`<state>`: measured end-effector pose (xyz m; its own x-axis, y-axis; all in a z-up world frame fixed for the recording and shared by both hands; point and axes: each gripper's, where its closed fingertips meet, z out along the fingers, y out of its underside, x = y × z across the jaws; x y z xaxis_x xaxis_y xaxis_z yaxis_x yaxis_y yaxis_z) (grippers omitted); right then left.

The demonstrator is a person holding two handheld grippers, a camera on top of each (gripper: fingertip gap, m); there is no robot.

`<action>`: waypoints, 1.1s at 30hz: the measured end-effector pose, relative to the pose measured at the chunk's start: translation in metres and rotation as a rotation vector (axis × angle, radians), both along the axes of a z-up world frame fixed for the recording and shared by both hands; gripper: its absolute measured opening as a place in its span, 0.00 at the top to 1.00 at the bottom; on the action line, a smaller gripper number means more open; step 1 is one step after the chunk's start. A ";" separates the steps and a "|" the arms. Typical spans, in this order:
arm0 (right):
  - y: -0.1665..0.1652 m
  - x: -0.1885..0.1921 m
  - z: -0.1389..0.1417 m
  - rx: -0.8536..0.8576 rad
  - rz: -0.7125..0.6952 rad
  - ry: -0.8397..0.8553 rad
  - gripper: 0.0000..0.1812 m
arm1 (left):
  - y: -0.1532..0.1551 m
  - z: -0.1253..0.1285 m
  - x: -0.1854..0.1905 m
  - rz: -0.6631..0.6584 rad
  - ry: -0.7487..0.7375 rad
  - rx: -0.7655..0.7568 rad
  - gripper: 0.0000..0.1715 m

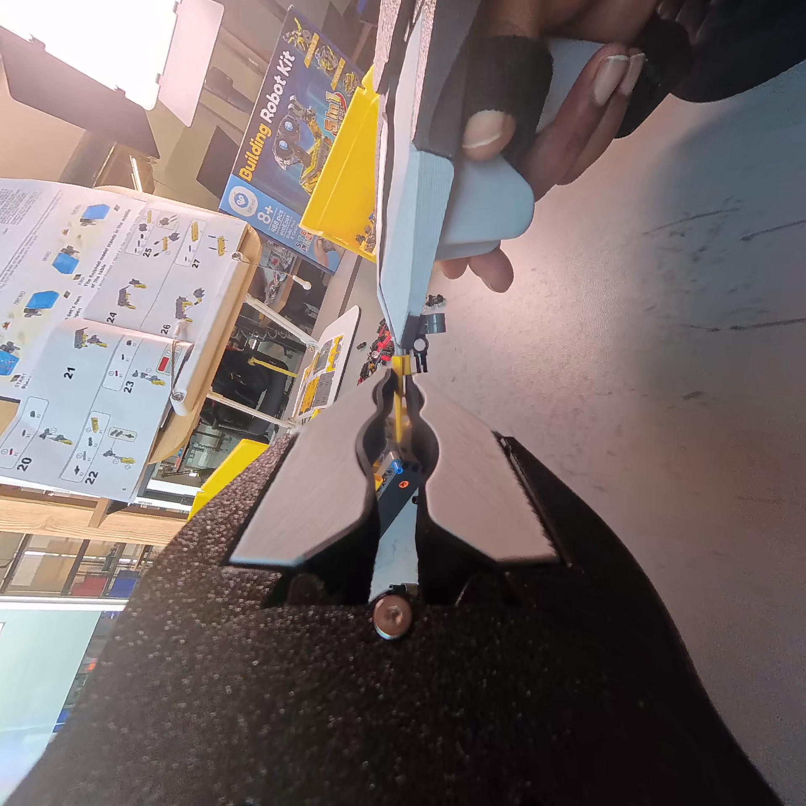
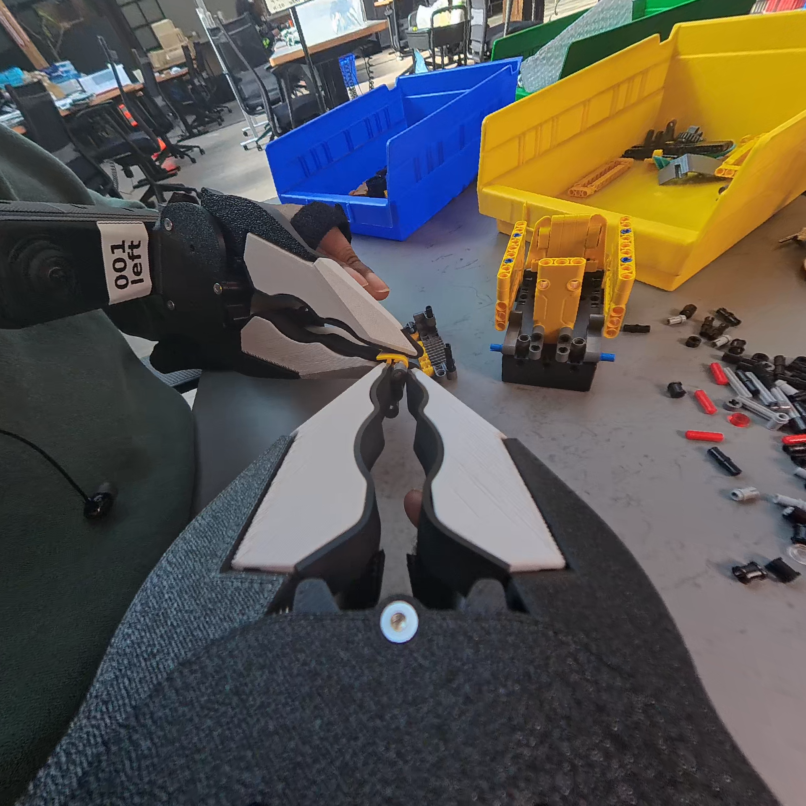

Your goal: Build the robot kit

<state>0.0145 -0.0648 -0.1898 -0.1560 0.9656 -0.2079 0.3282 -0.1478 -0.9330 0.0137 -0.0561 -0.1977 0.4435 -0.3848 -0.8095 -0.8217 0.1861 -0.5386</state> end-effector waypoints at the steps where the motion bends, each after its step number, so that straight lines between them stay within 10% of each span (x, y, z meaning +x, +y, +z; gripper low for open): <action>1: 0.000 0.000 0.000 -0.001 0.000 0.000 0.98 | 0.000 0.000 0.000 0.001 0.001 0.000 1.00; 33: 0.000 -0.002 -0.005 -0.021 0.000 -0.009 0.98 | 0.000 -0.004 -0.001 0.009 0.016 -0.020 1.00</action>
